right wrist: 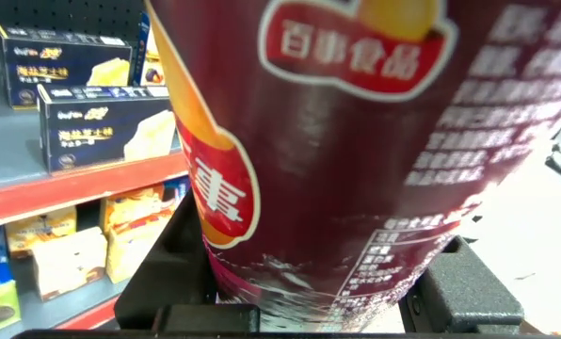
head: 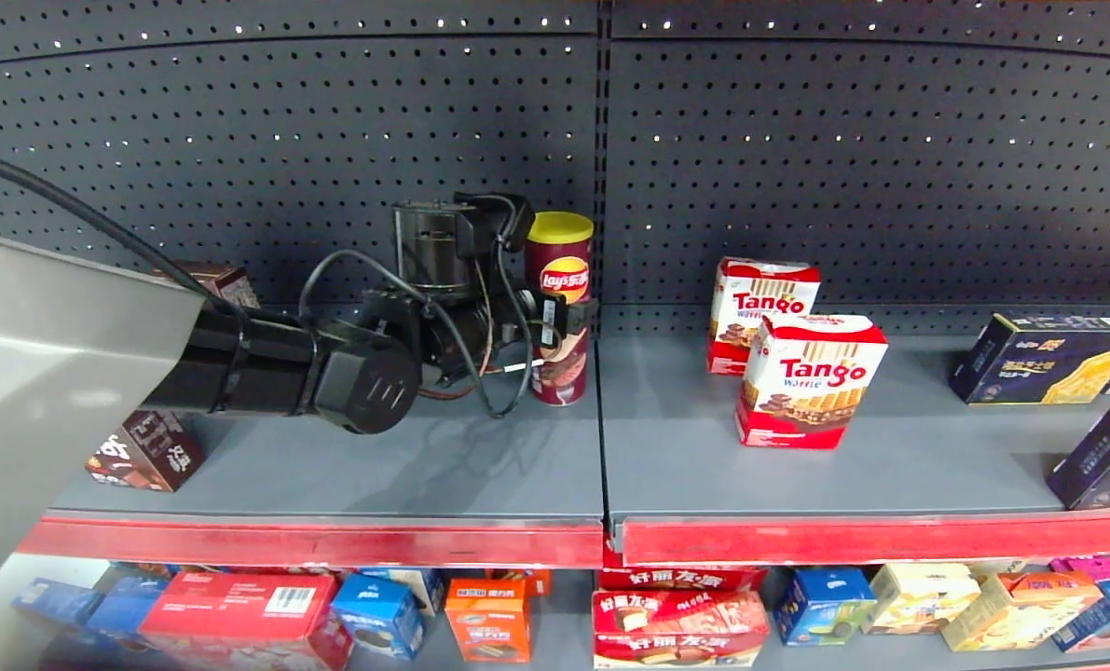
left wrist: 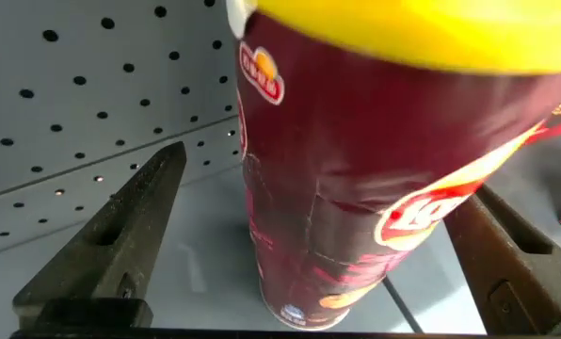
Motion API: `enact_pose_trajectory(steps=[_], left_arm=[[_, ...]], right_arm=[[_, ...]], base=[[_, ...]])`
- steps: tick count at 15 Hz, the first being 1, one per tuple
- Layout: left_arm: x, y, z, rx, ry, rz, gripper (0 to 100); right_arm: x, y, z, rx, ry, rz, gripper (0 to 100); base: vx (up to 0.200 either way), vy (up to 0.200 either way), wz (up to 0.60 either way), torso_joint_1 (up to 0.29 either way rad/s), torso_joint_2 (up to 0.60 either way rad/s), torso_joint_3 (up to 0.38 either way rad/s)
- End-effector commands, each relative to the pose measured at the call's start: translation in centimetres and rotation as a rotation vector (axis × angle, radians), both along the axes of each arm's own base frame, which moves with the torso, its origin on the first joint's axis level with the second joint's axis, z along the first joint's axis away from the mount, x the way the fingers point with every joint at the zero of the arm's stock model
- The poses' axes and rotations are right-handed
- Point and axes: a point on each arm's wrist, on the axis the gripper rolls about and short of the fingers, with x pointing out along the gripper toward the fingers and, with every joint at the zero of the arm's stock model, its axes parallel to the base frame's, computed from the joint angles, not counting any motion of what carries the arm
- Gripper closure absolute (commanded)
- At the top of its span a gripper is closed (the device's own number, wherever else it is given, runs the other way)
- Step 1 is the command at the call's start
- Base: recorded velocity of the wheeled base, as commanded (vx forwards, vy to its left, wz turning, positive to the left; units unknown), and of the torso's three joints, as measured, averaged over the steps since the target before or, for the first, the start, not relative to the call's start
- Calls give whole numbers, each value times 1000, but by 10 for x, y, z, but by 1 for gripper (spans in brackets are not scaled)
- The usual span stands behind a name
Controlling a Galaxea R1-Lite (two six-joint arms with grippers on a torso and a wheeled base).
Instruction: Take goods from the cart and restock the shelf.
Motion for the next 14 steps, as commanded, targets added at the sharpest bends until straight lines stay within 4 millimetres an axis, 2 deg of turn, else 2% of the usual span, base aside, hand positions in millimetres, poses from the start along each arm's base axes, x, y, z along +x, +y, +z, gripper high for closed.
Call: enact_pose_trajectory(steps=[1,4,14], left_arm=[[6,-3,-5,0,1,1,0],[13,-7,-10,0,3,4,0],[24,-7,-13,-4,-4,16,0]], right_arm=[[-8,2,-7,-28,-10,-1,100],[-15,4,-13,-56,-14,-5,100],[-17,5,-9,-60,-28,-5,100]], base=[[0,0,0,0,0,0],[0,0,0,0,0,0],[0,0,0,0,0,0]])
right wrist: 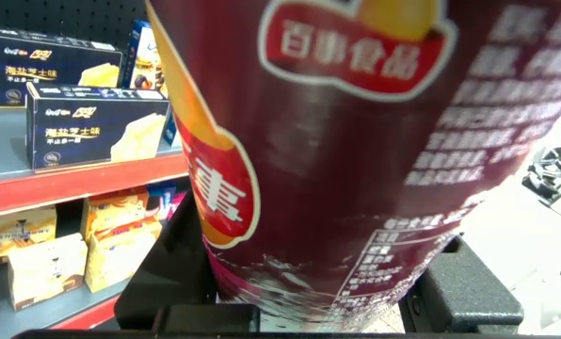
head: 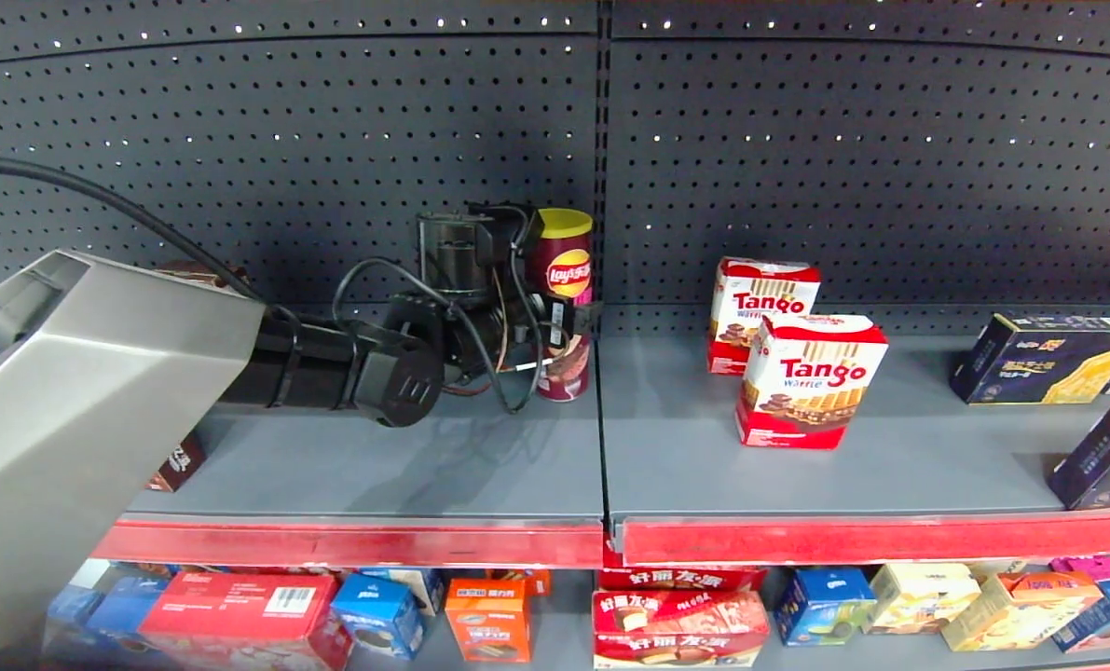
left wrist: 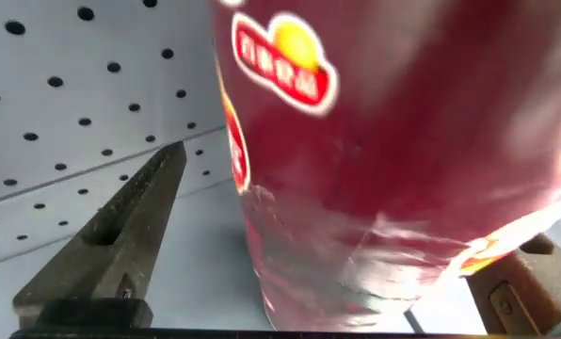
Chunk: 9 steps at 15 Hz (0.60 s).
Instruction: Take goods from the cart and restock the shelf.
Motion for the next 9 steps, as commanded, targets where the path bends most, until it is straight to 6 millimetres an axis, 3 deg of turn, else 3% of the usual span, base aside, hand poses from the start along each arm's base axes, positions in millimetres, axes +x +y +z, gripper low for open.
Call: enact_pose_trajectory(steps=[1,3,4,9], left_arm=[[4,-1,1,-5,-9,8,0],[4,-1,-1,-3,-6,8,0],[4,-1,-1,-3,-4,8,100],[3,-1,-2,0,-2,7,100]], right_arm=[[-1,0,0,-2,-4,0,100],[-2,1,0,-3,-8,-2,100],[-2,1,0,-3,-8,-2,100],[-3,1,0,-3,-10,-2,100]], base=[[0,0,0,0,0,0],[0,0,0,0,0,0],[0,0,0,0,0,0],[0,0,0,0,0,0]])
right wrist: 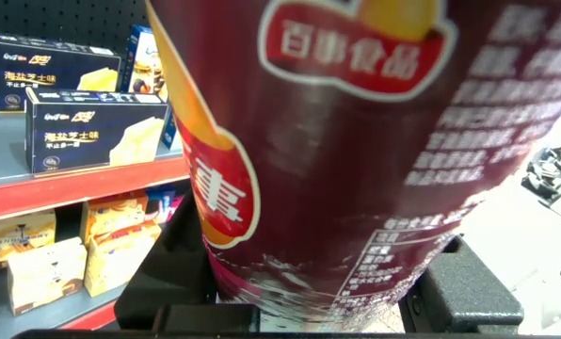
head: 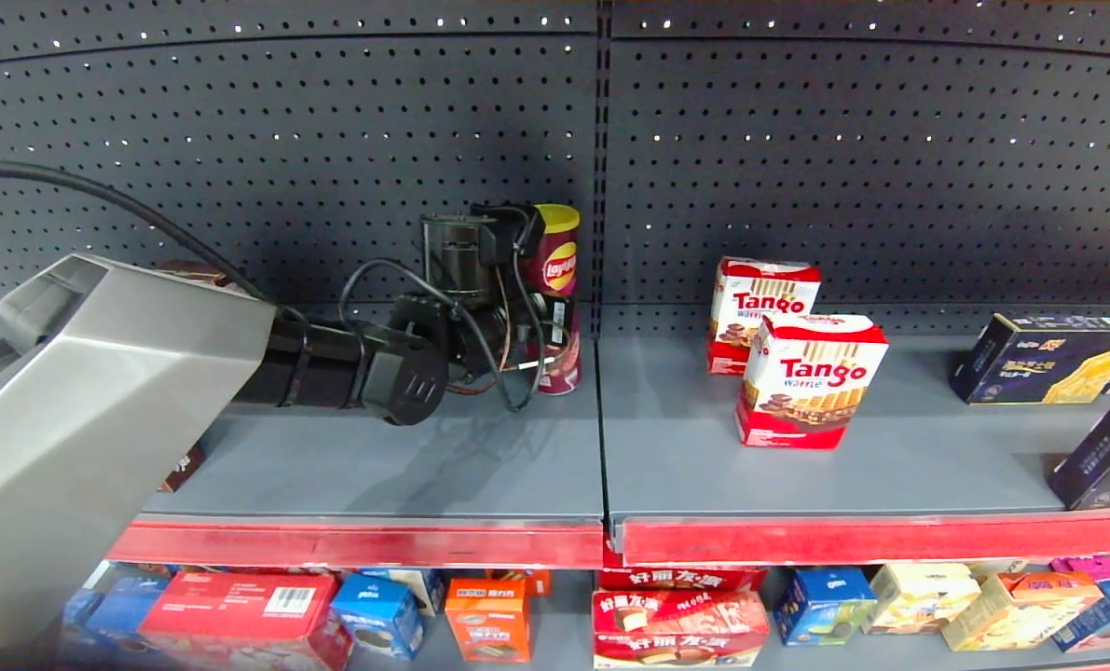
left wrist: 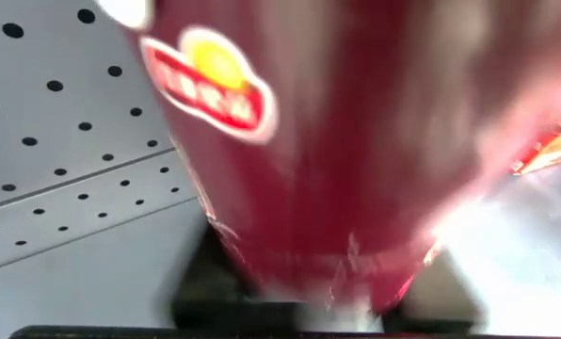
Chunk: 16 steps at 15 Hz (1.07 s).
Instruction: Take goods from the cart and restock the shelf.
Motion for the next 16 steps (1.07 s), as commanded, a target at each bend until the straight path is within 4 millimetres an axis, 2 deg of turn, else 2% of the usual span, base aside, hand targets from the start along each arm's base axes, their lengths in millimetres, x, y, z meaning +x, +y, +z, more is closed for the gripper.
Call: enact_pose_trajectory(steps=[1,4,6,10,11,13,16], left_arm=[[-2,0,1,1,2,-2,100],[-13,5,1,15,23,-7,100],[-31,14,7,22,35,-19,100],[-78,46,22,48,57,-111,100],[-84,49,22,49,63,-128,100],[-110,60,24,45,79,-184,100],[-128,66,25,36,86,-252,100]], right_arm=[[0,0,-1,-1,-1,0,100],[-1,0,-1,-1,-1,1,100],[-2,1,-3,-3,-7,1,100],[-8,3,-9,-8,-25,1,100],[-10,3,-11,-9,-26,1,100],[-19,6,-19,-11,-32,1,100],[-24,8,-20,-10,-30,-5,100]], base=[[0,0,0,0,0,0],[0,0,0,0,0,0],[0,0,0,0,0,0],[0,0,0,0,0,0],[0,0,0,0,0,0],[0,0,0,0,0,0],[0,0,0,0,0,0]])
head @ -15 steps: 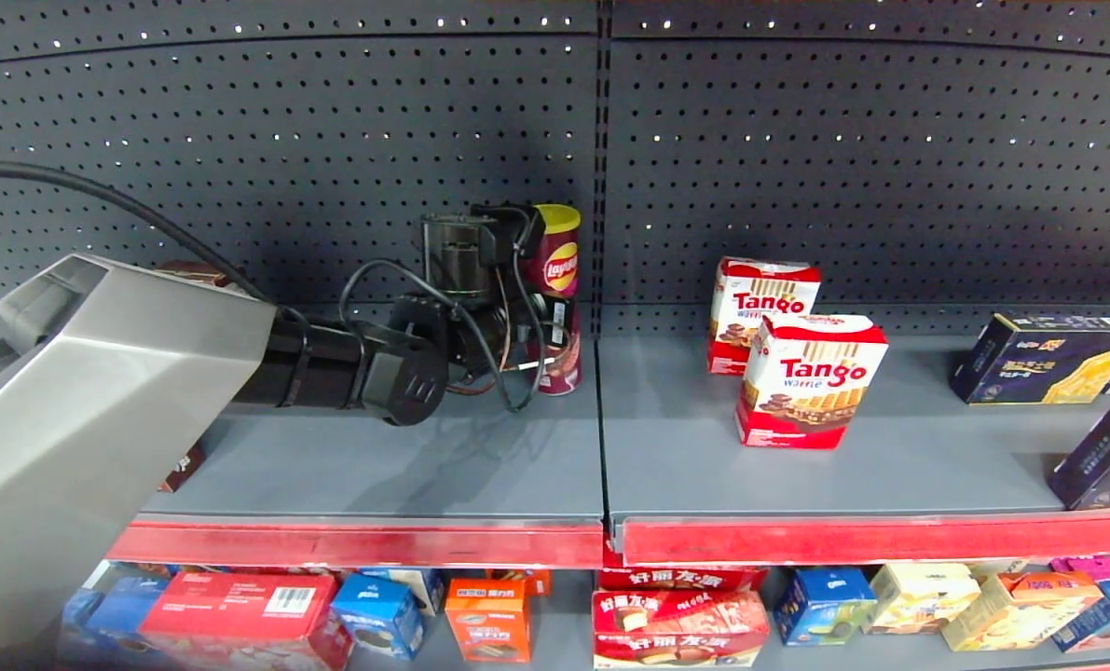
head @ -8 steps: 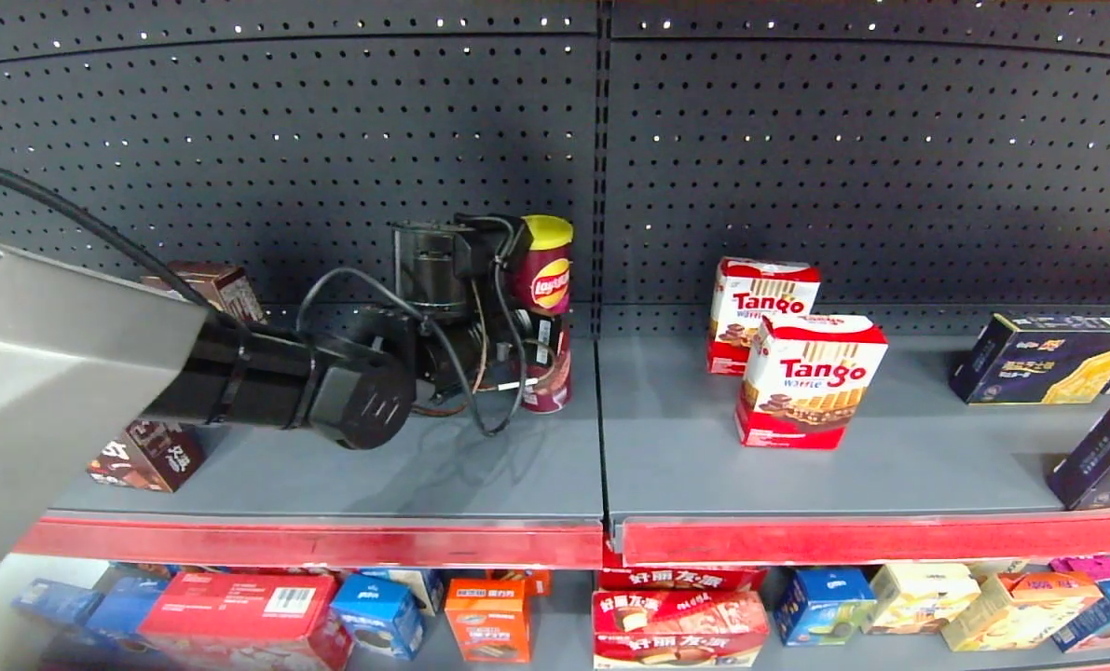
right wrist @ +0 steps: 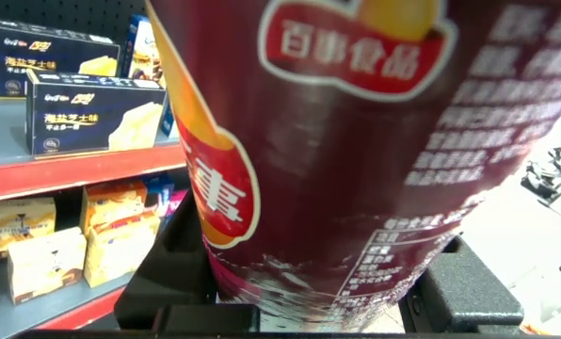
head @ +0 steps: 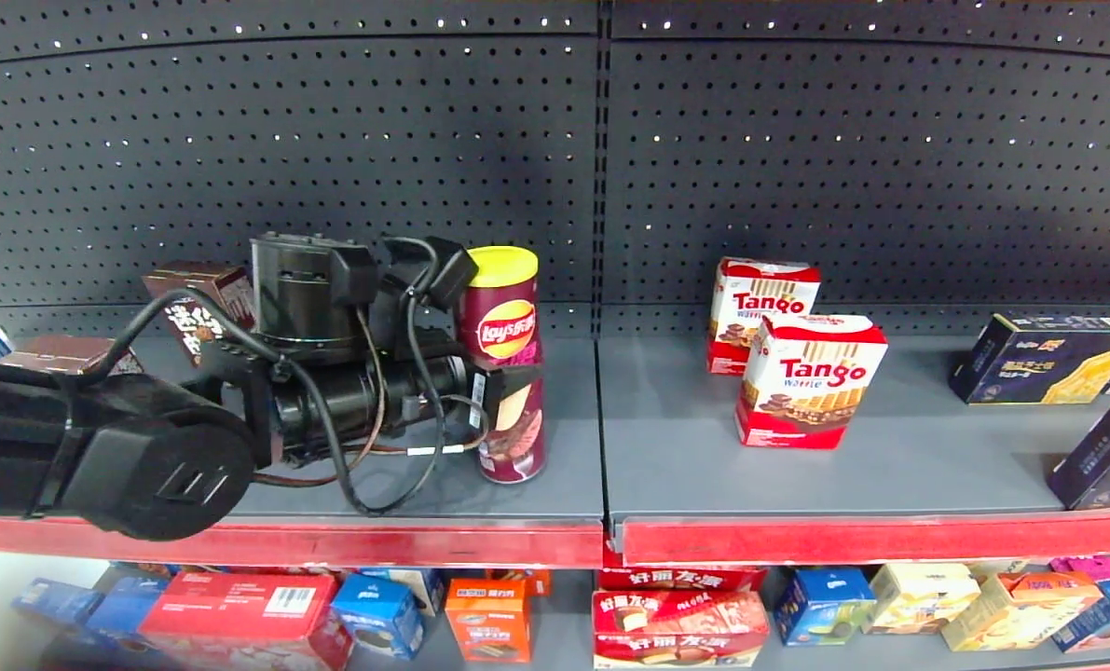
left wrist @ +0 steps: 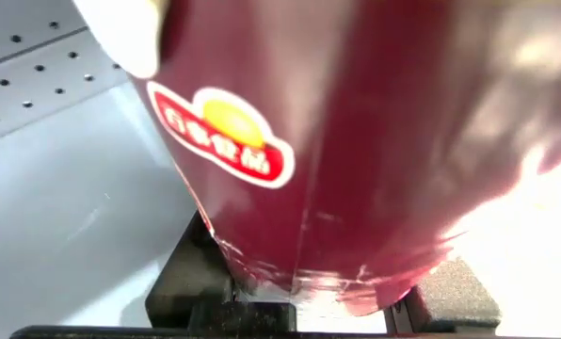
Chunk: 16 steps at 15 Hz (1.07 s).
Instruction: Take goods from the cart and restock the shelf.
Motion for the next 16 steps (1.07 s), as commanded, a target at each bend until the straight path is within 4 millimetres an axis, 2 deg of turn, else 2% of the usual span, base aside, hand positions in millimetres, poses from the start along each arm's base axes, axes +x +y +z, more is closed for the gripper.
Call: enact_pose_trajectory(steps=[1,5,8,12,16], left_arm=[[-16,7,15,-17,-41,-12,100],[-27,9,20,-41,-41,-112,100],[-32,14,8,-31,-6,-160,100],[-30,20,2,-14,2,-203,100],[-17,22,5,-33,-13,-236,100]], right_arm=[[-6,2,-2,-8,-26,-2,100],[-7,3,-2,-10,-33,-3,100],[-8,3,-2,-11,-35,-3,100],[-7,3,-2,-10,-33,-3,100],[-7,3,-4,-8,-22,-5,100]], base=[[0,0,0,0,0,0],[0,0,0,0,0,0],[0,0,0,0,0,0],[0,0,0,0,0,0],[0,0,0,0,0,0]])
